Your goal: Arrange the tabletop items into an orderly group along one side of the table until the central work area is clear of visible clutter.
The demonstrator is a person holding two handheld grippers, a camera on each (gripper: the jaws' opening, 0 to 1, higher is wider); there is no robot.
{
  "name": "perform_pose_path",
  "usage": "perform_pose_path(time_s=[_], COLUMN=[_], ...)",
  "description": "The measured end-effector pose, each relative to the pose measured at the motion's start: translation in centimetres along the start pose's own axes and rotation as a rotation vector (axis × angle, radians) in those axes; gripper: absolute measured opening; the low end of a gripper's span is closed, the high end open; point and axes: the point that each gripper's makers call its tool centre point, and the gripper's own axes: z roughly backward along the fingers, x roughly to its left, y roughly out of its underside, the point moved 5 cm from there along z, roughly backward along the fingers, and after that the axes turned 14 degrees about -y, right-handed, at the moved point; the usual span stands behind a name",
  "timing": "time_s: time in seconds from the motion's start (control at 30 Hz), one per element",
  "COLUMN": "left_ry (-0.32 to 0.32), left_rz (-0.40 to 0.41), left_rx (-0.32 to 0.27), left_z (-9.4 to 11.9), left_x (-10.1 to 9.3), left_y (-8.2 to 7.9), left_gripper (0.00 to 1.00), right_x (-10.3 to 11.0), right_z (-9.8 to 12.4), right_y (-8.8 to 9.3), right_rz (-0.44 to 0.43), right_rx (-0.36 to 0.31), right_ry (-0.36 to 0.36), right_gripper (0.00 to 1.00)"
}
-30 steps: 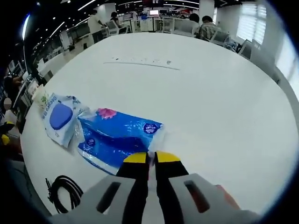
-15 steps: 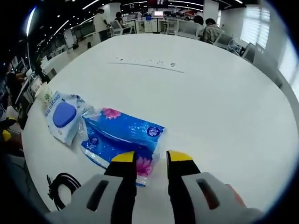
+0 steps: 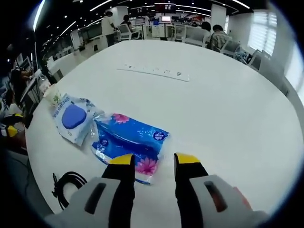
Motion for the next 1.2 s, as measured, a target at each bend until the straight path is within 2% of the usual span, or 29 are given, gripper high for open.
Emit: perform_pose_path(time_s=[0.03,0.1,0.17,0.4,0.7,1.0,1.2], left_ry=[0.004,0.009,0.015,0.047,0.074,0.079,0.074], left_rz=[-0.003,-0.001,-0.002,-0.017,-0.037,-0.015,-0.007], left_rx=[-0.002,-0.003,-0.002,-0.001,-0.007,-0.015,-0.017], left_z=[-0.2,-0.5,-0.8,-1.8,-1.9,-1.4,-1.1], left_x=[0.0,0.0,0.0,-0.2,-0.8,-0.7,-0.6], left_y=[-0.1,-0.2,-0.3,-0.7,-1.1,-1.2,-1.2], left_gripper=[0.45,0.45,0.45,0.46,0.46,0.46,0.46], right_x=[0.3,-0.7,-0.6,1.5,3.5,6.2,7.4], right_z=[0.2,-0.7,-1.0,-0.9,-0.2,-0.4,-1.8], right_y=[0.0,0.1,0.4,2.3,4.7,5.1,5.9], right_rz=[-0.001,0.000,0.000,0.040,0.047,0.064,0.090], right_rx=[-0.009,-0.025,-0.038,-0.047,-0.044,-0.035,0.000], right_ry=[-0.014,-0.030,-0.052,-0.113,-0.130,-0.167,-0.197], right_gripper=[0.34,0.37,0.39,0.44,0.45,0.45,0.44])
